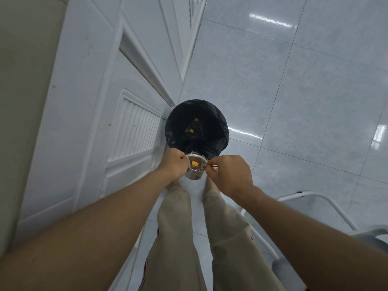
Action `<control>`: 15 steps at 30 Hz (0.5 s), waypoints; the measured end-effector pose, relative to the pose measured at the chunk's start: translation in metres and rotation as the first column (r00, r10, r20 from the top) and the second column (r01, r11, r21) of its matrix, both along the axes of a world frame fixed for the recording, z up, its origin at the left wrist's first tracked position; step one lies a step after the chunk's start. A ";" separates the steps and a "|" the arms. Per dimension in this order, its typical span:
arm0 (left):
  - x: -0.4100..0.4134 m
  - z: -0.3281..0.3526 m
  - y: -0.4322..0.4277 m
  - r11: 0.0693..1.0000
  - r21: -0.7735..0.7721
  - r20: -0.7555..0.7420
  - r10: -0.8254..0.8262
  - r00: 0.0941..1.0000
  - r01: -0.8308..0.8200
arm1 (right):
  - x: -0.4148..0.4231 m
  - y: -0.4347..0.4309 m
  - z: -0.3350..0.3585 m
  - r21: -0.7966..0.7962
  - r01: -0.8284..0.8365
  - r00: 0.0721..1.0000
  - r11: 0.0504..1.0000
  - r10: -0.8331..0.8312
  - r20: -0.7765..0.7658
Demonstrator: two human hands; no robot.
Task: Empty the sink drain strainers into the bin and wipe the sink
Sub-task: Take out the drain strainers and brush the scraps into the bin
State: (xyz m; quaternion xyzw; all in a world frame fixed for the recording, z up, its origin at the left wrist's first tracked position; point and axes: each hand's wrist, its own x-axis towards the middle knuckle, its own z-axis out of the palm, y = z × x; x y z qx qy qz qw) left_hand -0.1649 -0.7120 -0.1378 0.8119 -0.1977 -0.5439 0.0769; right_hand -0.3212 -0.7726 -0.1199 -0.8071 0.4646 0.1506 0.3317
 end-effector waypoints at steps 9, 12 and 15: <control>0.004 -0.001 -0.003 1.000 0.008 0.016 0.001 1.000 -0.001 | -0.005 0.000 0.002 -0.147 0.021 0.993 0.989 -0.004 0.114; 0.005 -0.001 -0.004 1.000 0.016 0.006 -0.002 1.000 0.002 | -0.007 -0.002 0.001 -0.169 0.038 0.995 0.985 -0.022 0.098; 0.004 -0.001 -0.004 1.000 0.016 0.001 0.004 1.000 -0.004 | -0.007 -0.006 0.000 -0.192 0.079 0.992 0.978 -0.059 0.110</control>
